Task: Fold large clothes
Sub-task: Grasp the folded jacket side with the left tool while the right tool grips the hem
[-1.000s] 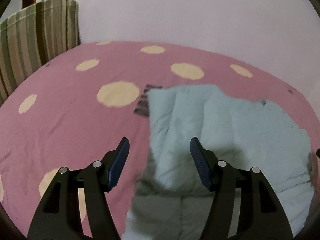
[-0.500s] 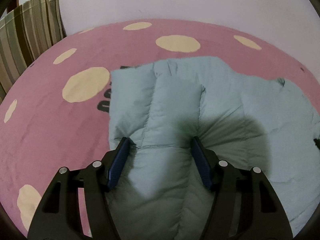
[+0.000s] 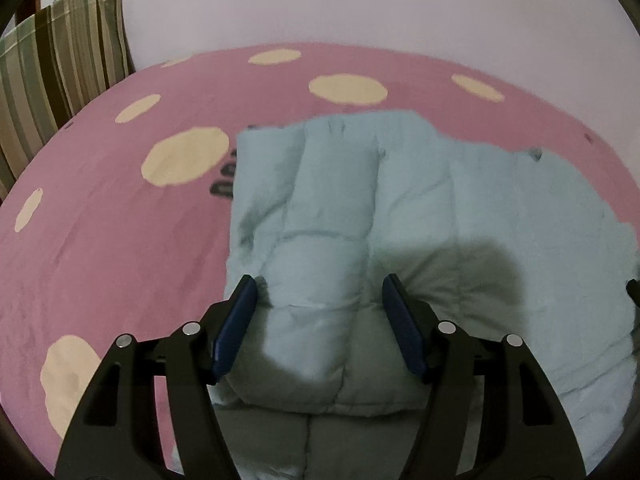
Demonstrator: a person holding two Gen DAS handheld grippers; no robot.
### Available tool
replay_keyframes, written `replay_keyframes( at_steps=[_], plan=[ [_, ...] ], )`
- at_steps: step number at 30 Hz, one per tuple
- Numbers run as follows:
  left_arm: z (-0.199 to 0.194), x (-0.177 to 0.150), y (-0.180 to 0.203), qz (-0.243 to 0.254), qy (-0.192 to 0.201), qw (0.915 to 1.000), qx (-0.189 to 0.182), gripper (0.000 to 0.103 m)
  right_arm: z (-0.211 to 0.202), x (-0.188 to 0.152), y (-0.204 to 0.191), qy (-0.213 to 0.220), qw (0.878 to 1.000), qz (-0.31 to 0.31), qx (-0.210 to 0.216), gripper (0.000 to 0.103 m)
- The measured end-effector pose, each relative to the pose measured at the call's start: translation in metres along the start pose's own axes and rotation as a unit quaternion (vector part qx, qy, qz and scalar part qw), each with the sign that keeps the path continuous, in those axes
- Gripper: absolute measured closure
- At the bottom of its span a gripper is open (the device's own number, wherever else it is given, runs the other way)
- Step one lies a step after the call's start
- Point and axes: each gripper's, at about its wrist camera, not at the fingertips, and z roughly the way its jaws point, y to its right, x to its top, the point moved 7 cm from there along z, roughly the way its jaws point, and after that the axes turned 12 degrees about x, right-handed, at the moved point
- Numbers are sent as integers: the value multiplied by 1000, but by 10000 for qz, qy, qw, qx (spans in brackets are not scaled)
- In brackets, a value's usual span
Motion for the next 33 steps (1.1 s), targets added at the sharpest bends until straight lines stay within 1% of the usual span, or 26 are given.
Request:
replay_keyframes(
  at_steps=[4, 9, 13, 28, 33],
  plan=[
    [6, -5, 3, -6, -11, 10000, 42, 37, 17, -12, 6, -97, 9999, 63, 26, 59],
    [15, -9, 6, 56, 11, 9999, 113, 35, 25, -14, 2, -115, 9997, -122, -181, 59],
    [16, -10, 7, 67, 31, 9999, 130, 34, 25, -15, 4, -90, 9999, -71, -118, 59],
    [17, -9, 6, 88, 57, 9998, 160, 33, 28, -14, 5, -68, 9999, -80, -108, 58],
    [18, -9, 9, 195, 49, 9993, 326, 30, 27, -14, 5, -84, 9998, -90, -135, 58]
  ],
)
